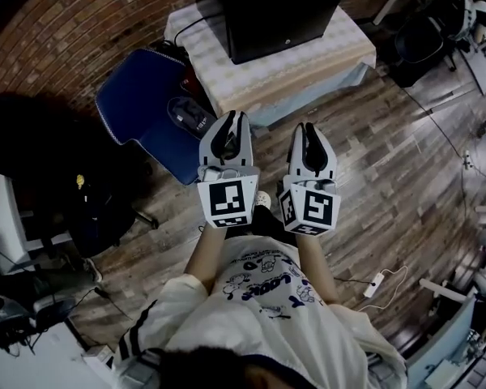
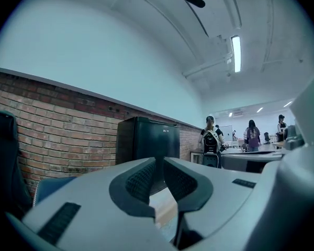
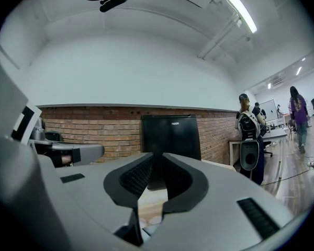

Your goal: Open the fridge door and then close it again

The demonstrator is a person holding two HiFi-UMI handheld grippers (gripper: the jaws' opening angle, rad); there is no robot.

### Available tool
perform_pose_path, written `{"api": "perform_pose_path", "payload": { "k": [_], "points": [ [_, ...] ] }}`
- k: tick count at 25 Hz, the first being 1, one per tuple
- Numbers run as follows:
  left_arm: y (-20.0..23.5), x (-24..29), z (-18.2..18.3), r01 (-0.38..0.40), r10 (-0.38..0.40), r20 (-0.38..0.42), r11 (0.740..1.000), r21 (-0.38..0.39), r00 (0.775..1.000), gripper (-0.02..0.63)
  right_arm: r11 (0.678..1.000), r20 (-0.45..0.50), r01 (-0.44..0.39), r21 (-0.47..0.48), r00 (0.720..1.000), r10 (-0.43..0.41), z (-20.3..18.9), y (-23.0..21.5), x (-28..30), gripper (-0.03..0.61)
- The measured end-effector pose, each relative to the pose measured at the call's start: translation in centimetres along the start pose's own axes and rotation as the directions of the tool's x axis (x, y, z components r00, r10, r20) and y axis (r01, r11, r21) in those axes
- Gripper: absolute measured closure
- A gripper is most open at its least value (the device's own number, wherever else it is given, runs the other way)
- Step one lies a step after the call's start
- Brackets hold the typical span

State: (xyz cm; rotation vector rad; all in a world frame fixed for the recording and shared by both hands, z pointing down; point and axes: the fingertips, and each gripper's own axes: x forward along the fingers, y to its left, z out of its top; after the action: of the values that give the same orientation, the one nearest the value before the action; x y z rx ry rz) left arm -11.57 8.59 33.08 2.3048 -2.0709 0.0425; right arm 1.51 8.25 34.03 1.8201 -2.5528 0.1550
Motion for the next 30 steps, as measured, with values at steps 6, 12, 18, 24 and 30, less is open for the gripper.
{"api": "perform_pose_path", "payload": {
  "k": [6, 12, 18, 24, 30],
  "points": [
    [-1.3, 5.0, 0.8, -0.045, 0.045, 0.012, 0.999, -0.004, 0.999, 0.554, 0.998, 0.000, -0.056, -0.008, 0.998, 0.056, 0.8, -3.1, 4.5, 0.512],
    [-2.0, 8.2, 0.7, -0.077, 0.077, 0.005, 0.997, -0.007, 0.997, 0.554, 0.995, 0.002, -0.099, -0.004, 0.995, 0.099, 1.2, -5.1, 7.8, 0.511],
    [-1.5, 10.1, 0.1, -0.111, 0.111, -0.015, 0.994, -0.012, 0.994, 0.554, 0.993, -0.020, -0.118, 0.009, 0.993, 0.118, 0.4, -6.0, 9.9, 0.511],
    [-0.3, 12.2, -0.4, -0.140, 0.140, -0.022, 0.990, -0.027, 0.990, 0.554, 0.991, -0.031, -0.133, 0.020, 0.991, 0.134, -0.1, -6.4, 12.4, 0.511],
    [2.0, 15.3, -0.1, -0.163, 0.163, -0.021, 0.986, -0.031, 0.986, 0.554, 0.988, -0.032, -0.151, 0.023, 0.988, 0.151, 0.2, -5.8, 16.2, 0.512]
  ]
}}
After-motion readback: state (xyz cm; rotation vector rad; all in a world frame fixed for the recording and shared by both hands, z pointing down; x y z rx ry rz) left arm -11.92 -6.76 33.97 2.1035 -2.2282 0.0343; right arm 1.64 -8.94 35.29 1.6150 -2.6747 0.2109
